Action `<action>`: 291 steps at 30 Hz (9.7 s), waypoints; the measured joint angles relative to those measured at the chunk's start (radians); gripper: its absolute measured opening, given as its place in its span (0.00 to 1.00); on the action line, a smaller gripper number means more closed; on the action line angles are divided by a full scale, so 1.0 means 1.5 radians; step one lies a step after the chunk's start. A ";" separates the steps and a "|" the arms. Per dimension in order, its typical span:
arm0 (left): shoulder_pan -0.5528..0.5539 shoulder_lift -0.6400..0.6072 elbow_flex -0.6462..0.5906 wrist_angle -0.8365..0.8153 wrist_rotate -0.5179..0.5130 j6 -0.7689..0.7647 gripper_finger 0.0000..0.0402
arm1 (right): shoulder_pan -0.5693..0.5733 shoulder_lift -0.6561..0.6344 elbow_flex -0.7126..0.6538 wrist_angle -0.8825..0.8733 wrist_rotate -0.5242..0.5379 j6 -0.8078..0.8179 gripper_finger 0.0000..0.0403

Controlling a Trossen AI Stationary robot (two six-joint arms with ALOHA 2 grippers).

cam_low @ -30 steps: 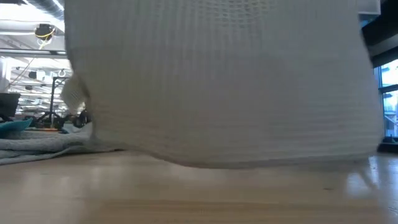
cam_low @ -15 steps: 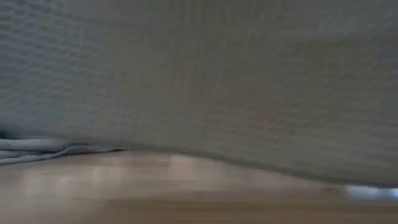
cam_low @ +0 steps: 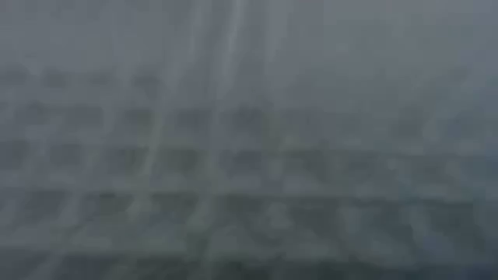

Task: Fold microfiber towels
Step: Fold the top grey microfiber cloth

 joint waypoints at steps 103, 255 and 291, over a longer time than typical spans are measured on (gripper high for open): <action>0.340 0.138 -0.344 0.767 0.185 0.484 0.24 | -0.133 0.266 -0.426 0.564 -0.424 0.055 0.33; 0.289 0.166 -0.344 0.640 0.395 0.382 0.24 | -0.312 0.427 -0.414 0.806 -0.326 -0.058 0.33; 0.181 0.023 -0.344 0.596 0.661 0.141 0.24 | -0.330 0.426 -0.414 0.801 -0.322 -0.094 0.33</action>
